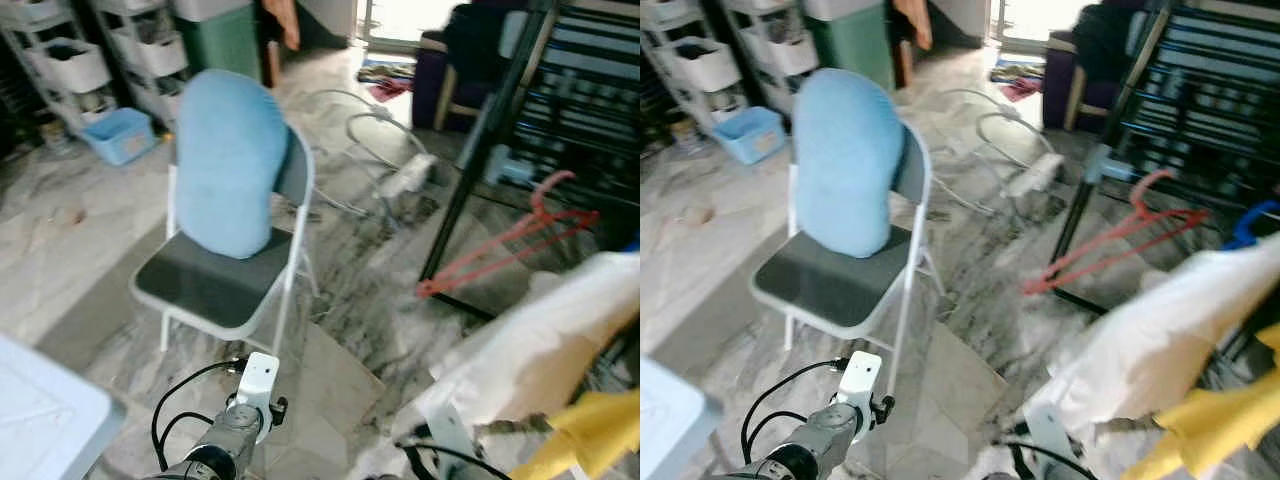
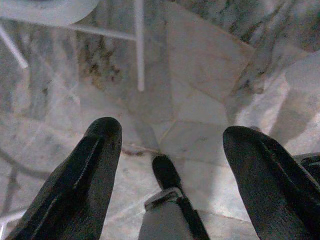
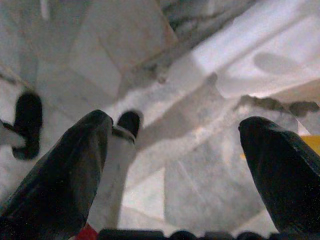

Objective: Hang hanger

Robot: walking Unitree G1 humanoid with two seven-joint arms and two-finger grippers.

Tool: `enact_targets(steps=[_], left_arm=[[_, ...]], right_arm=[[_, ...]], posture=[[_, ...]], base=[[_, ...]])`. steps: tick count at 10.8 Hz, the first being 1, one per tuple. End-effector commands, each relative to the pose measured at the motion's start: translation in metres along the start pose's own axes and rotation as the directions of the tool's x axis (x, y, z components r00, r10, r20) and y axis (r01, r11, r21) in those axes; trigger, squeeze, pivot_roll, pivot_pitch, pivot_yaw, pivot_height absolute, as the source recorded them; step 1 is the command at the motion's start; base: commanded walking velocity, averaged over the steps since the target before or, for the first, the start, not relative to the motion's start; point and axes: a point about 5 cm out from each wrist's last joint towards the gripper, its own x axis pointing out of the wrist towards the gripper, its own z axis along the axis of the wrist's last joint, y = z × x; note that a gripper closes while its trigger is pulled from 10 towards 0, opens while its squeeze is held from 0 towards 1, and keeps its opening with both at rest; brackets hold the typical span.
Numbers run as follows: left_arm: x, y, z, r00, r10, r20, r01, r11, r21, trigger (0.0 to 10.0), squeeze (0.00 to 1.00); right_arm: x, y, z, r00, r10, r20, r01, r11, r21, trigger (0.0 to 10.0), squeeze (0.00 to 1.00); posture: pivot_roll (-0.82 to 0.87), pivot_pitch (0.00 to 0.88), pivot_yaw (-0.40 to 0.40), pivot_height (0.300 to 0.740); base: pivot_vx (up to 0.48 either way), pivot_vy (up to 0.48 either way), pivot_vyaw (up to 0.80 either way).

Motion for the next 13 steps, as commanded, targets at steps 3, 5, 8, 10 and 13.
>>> enact_targets(steps=[3, 5, 8, 10, 13], left_arm=[[-0.0001, 0.0011, -0.0032, 1.000, 0.010, -0.029, -0.008, 0.999, 0.043, 10.0, 0.00], [-0.0001, 0.0018, -0.0034, 0.999, 0.010, -0.034, -0.008, 0.998, 0.066, 10.0, 0.00], [0.0000, 0.0017, -0.0026, 1.000, -0.002, -0.031, 0.005, 0.995, 0.097, 10.0, 0.00], [0.0000, 0.0015, -0.0019, 1.000, -0.009, -0.029, 0.013, 0.993, 0.113, 10.0, 0.00], [0.0001, 0.0014, -0.0009, 0.999, -0.019, -0.029, 0.023, 0.991, 0.133, 10.0, 0.00]], right_arm=[[-0.0005, 0.0022, -0.0057, 0.999, 0.011, -0.034, -0.011, 1.000, 0.006, 10.0, 0.00], [-0.0004, 0.0039, -0.0056, 0.999, 0.024, -0.034, -0.023, 1.000, 0.012, 10.0, 0.00], [-0.0009, -0.0001, -0.0073, 0.999, 0.019, -0.041, -0.019, 1.000, 0.007, 10.0, 0.00], [-0.0011, -0.0049, -0.0068, 0.999, -0.004, -0.041, 0.004, 1.000, 0.014, 10.0, 0.00], [-0.0013, -0.0052, -0.0084, 0.999, -0.006, -0.051, 0.006, 1.000, 0.007, 10.0, 0.00]], posture=[[-0.06, 0.030, 0.017, 0.740], [-0.06, 0.033, 0.019, 0.740], [-0.06, 0.033, 0.022, 0.740], [-0.06, 0.033, 0.022, 0.740], [-0.07, 0.037, 0.024, 0.740]], base=[[0.000, 0.000, 0.00], [0.000, 0.000, 0.00], [0.000, 0.000, 0.00], [0.000, 0.000, 0.00], [-0.171, 0.000, 0.00]])
